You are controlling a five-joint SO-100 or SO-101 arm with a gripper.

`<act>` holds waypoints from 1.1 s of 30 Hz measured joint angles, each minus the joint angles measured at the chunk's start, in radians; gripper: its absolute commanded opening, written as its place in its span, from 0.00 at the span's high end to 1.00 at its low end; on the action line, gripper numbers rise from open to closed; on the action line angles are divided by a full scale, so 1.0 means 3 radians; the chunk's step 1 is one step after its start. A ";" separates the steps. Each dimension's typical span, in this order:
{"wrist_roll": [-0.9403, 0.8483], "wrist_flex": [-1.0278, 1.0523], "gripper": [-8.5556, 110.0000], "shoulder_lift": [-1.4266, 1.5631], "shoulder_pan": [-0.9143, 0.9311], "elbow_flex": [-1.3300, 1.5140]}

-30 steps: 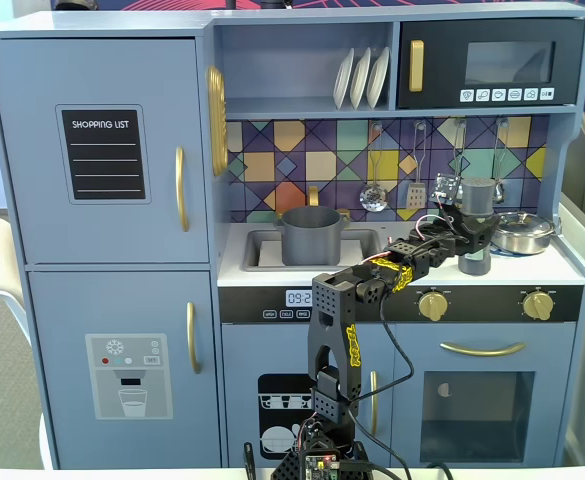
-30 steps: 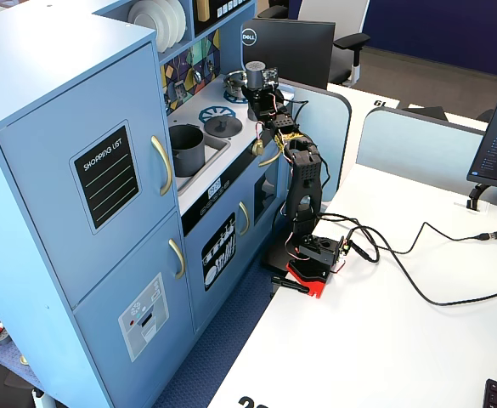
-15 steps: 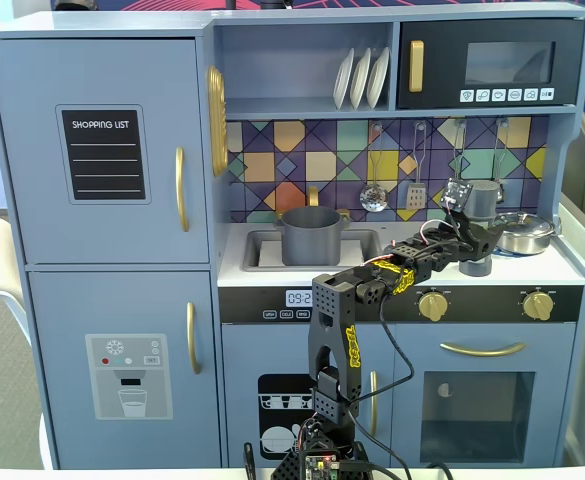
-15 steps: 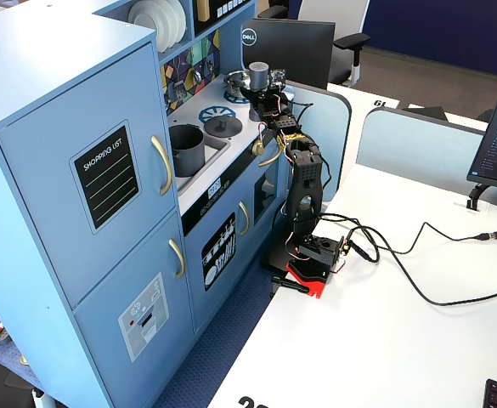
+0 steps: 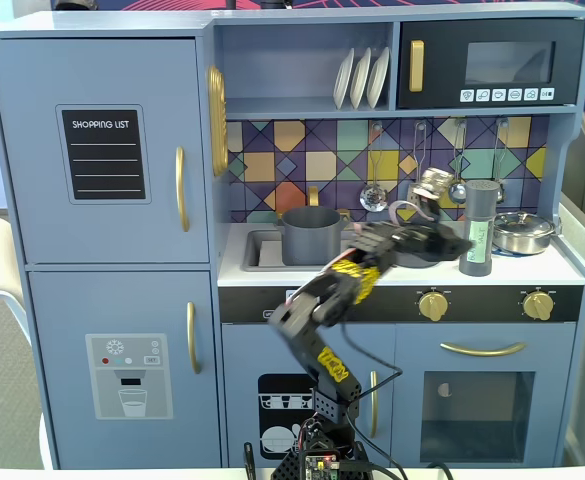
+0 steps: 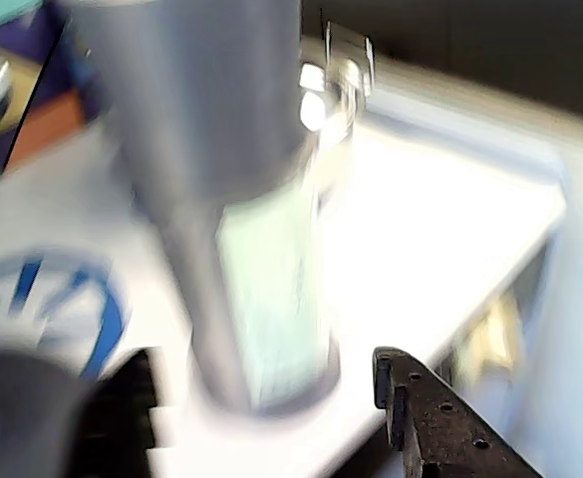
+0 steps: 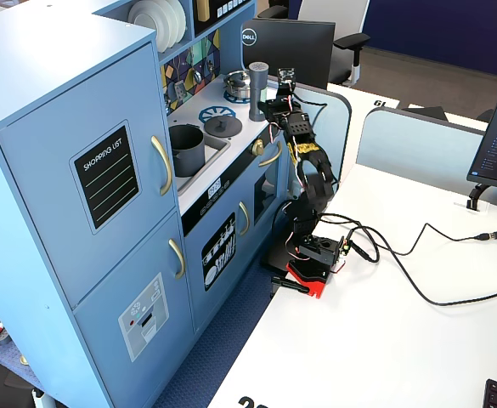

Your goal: Put salt in the gray recipient

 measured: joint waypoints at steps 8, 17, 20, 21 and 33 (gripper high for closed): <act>-0.0711 0.1769 0.93 0.1432 -0.1130 0.0665; -0.0419 0.1948 0.93 0.2572 -0.2787 0.2306; -0.0348 0.1621 0.93 0.2649 -0.2945 0.2889; -0.0307 0.1468 0.93 0.2654 -0.2966 0.3094; -0.0501 0.1590 0.93 0.2966 -0.2894 0.4234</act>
